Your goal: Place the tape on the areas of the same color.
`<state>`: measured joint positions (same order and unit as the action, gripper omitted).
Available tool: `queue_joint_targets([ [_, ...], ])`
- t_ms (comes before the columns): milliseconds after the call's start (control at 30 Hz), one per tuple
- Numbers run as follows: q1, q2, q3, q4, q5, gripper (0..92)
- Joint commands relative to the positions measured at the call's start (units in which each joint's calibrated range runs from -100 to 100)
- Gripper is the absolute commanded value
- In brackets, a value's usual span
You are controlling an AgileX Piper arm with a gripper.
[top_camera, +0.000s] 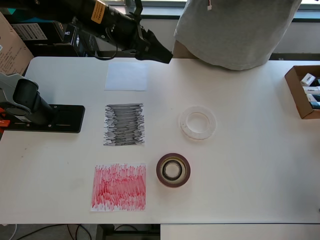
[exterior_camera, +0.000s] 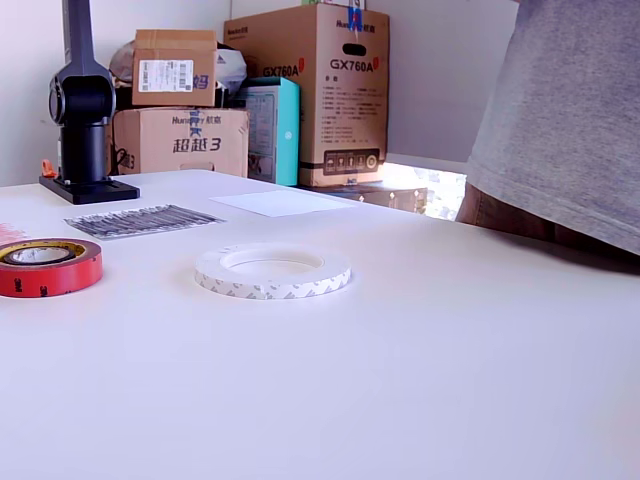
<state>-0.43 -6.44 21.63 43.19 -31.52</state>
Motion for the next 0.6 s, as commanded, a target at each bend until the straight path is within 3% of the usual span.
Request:
queue_joint_targets([
  [0,0.3,7.5,-7.0,23.0,11.0,49.0],
  [167,0.3,13.7,-10.0,27.7,20.1,49.0],
  [567,0.1,24.3,-10.4,28.0,35.9,49.0],
])
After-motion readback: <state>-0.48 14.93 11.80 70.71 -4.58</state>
